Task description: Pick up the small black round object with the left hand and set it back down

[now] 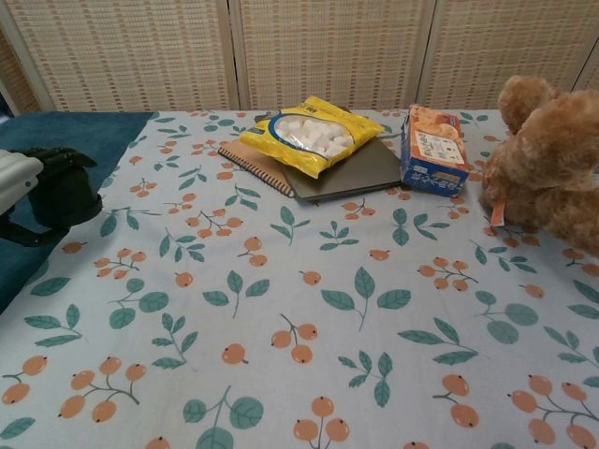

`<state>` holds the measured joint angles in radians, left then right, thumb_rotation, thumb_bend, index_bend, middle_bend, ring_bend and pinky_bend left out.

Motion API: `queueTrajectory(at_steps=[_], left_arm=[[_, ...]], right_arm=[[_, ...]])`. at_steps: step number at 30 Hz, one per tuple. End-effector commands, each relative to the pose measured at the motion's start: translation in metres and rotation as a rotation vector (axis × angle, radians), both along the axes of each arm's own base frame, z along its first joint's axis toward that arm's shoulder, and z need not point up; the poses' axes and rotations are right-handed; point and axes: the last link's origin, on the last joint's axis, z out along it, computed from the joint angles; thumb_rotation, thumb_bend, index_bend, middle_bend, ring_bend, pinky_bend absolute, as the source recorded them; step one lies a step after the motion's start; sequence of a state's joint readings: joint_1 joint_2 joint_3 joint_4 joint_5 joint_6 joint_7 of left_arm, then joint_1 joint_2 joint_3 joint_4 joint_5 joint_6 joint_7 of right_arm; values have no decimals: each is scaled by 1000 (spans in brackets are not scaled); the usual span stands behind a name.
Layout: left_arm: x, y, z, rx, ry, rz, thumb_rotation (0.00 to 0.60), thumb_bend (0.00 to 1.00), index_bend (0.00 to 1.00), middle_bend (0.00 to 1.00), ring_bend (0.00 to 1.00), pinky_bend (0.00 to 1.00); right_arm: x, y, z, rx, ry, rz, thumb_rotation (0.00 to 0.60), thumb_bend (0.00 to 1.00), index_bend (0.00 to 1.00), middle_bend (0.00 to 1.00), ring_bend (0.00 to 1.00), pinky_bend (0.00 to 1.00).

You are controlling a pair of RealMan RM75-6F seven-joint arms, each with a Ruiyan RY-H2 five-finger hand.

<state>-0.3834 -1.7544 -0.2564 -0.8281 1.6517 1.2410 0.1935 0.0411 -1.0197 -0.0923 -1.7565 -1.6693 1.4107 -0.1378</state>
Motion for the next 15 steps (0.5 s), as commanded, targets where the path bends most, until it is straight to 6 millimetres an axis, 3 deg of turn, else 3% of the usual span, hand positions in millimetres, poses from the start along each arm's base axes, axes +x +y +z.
queueTrajectory(at_steps=[1, 4, 10, 15], left_arm=[[7, -10, -18, 106, 164, -108, 600, 586, 274, 262, 201, 215], [10, -19, -22, 83, 117, -105, 600, 555, 262, 250, 193, 155], [16, -29, -40, 25, 18, -48, 600, 538, 173, 223, 177, 152], [21, -32, -52, -93, -137, 61, 600, 454, 6, 80, 53, 144]], right_arm=[[0, 0, 1, -1, -3, 2, 600, 224, 0, 0, 0, 0], [1, 1, 2, -6, -7, 4, 600, 224, 0, 0, 0, 0], [1, 2, 1, -3, -7, 7, 600, 224, 0, 0, 0, 0], [1, 2, 2, -7, -9, 6, 600, 224, 0, 0, 0, 0]])
